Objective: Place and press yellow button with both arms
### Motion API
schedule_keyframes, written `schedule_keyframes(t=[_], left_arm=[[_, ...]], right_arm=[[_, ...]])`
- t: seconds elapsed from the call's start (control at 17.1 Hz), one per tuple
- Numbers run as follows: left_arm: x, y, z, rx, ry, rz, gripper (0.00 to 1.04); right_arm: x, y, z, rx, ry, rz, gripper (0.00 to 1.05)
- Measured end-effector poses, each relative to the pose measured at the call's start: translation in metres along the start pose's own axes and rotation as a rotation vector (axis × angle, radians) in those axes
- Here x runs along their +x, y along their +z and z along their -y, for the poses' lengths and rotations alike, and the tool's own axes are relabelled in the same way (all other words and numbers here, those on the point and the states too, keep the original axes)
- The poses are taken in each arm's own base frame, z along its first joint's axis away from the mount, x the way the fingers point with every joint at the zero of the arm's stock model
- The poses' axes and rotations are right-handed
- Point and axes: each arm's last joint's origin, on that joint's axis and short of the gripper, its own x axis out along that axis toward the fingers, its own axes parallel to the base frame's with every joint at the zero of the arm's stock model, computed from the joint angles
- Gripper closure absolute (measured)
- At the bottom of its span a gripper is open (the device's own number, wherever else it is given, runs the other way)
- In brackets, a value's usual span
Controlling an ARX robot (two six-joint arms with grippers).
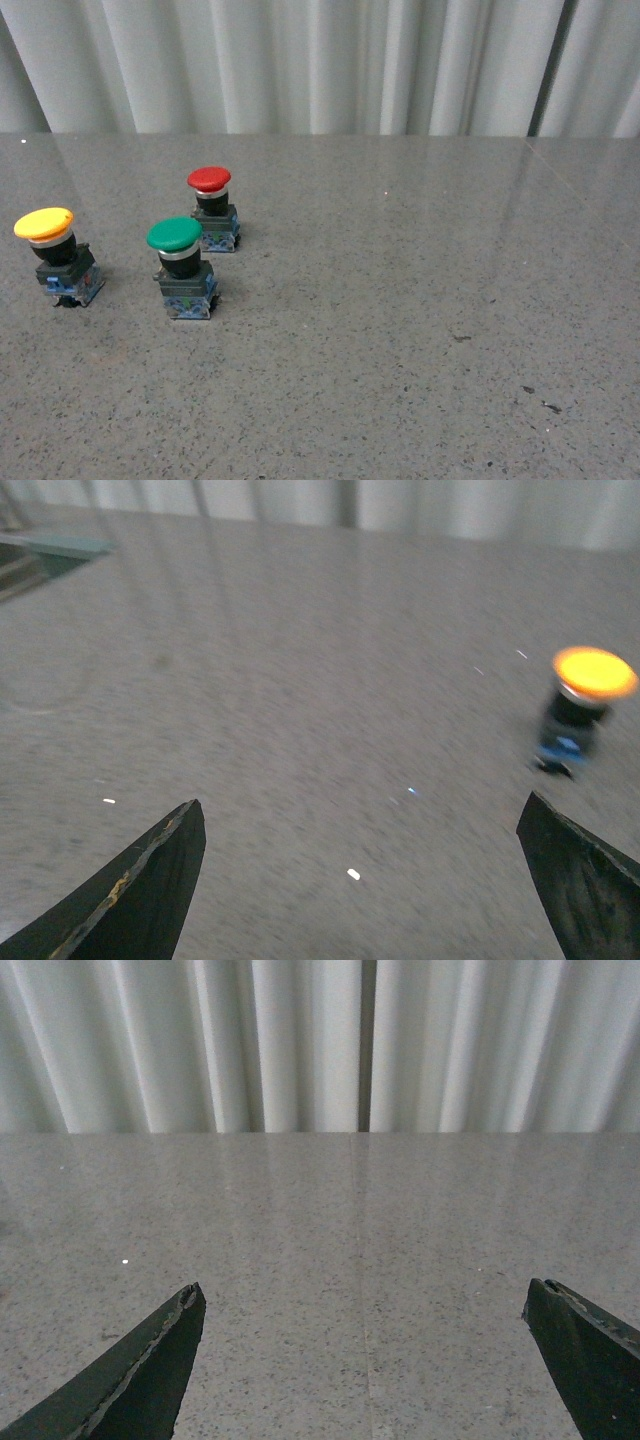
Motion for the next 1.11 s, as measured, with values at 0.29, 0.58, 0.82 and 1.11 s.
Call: schedule_keyframes(t=[0.29, 0.58, 0.82, 1.11], left_arm=[[0.062, 0.08, -0.001, 0.007, -0.079, 0.146, 0.07], [0.162, 0.101, 0.057, 0.071, -0.312, -0.178, 0.07], [0.178, 0.069, 0.084, 0.13, -0.391, -0.372, 0.07], [0.171, 0.054, 0.094, 0.131, -0.424, -0.412, 0.07]], right_arm=[[0.0, 0.0, 0.0, 0.0, 0.002, 0.0, 0.07], [0.0, 0.0, 0.0, 0.0, 0.002, 0.0, 0.07], [0.0, 0.0, 0.0, 0.0, 0.002, 0.0, 0.07], [0.0, 0.0, 0.0, 0.0, 0.002, 0.0, 0.07]])
